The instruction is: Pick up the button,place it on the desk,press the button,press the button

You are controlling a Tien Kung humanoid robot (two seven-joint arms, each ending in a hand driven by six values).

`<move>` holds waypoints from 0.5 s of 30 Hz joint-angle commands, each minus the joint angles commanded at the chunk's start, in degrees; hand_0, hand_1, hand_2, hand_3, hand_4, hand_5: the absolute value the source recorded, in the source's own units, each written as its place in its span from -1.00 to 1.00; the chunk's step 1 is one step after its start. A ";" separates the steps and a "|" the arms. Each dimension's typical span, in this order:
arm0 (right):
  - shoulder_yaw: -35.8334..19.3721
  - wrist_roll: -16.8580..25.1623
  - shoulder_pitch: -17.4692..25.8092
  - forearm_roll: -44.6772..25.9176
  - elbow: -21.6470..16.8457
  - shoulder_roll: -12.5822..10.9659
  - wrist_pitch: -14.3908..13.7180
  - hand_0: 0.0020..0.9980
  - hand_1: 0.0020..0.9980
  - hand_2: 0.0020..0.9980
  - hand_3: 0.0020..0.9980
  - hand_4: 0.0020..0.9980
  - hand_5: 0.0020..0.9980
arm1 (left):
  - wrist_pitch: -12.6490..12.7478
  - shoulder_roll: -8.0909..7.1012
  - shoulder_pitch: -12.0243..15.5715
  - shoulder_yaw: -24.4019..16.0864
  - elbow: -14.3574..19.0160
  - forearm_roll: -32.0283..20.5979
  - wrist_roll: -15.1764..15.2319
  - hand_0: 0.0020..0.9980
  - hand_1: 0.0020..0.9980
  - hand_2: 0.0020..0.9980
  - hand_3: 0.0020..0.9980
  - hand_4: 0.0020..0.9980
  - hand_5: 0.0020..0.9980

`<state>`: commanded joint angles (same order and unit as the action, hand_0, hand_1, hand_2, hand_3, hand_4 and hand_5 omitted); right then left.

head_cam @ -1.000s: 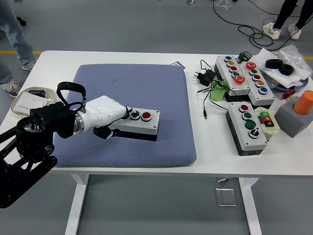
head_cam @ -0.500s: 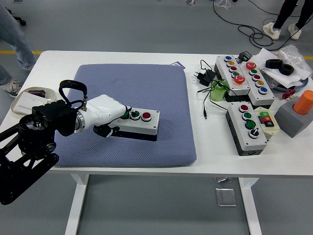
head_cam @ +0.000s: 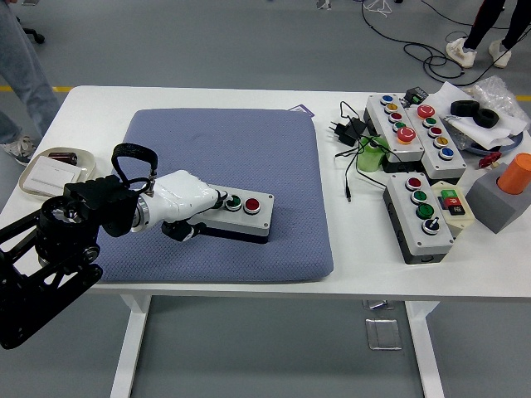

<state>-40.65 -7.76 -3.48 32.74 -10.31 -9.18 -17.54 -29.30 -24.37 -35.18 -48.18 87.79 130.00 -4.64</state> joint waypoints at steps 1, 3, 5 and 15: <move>-0.01 0.01 0.00 0.02 0.00 -0.01 0.01 0.26 -0.06 0.06 0.17 -0.47 -0.99 | 1.10 0.05 -0.03 -0.39 0.17 0.00 -0.48 -0.72 -0.90 -0.87 0.66 0.08 -1.00; -0.01 0.01 0.04 0.04 0.00 -0.02 0.02 0.26 -0.06 0.06 0.17 -0.47 -0.99 | 3.19 0.18 -0.11 -0.89 0.48 0.00 -1.76 -0.71 -0.90 -0.87 0.68 0.07 -1.00; -0.03 0.00 0.07 0.07 0.00 -0.02 0.02 0.26 -0.06 0.06 0.17 -0.47 -0.99 | 5.13 0.29 -0.21 -1.04 0.67 0.00 -2.77 -0.71 -0.90 -0.87 0.68 0.07 -1.00; 0.15 -0.08 0.33 0.02 0.00 -0.02 0.06 0.26 -0.06 0.06 0.17 -0.47 -0.98 | 7.40 1.83 -0.89 0.95 0.89 0.00 -3.81 -0.72 -0.91 -0.87 0.69 0.03 -1.00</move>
<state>-40.50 -7.84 -3.14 32.76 -10.31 -9.20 -17.48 -21.89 -22.54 -36.07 -47.23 88.69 130.00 -8.45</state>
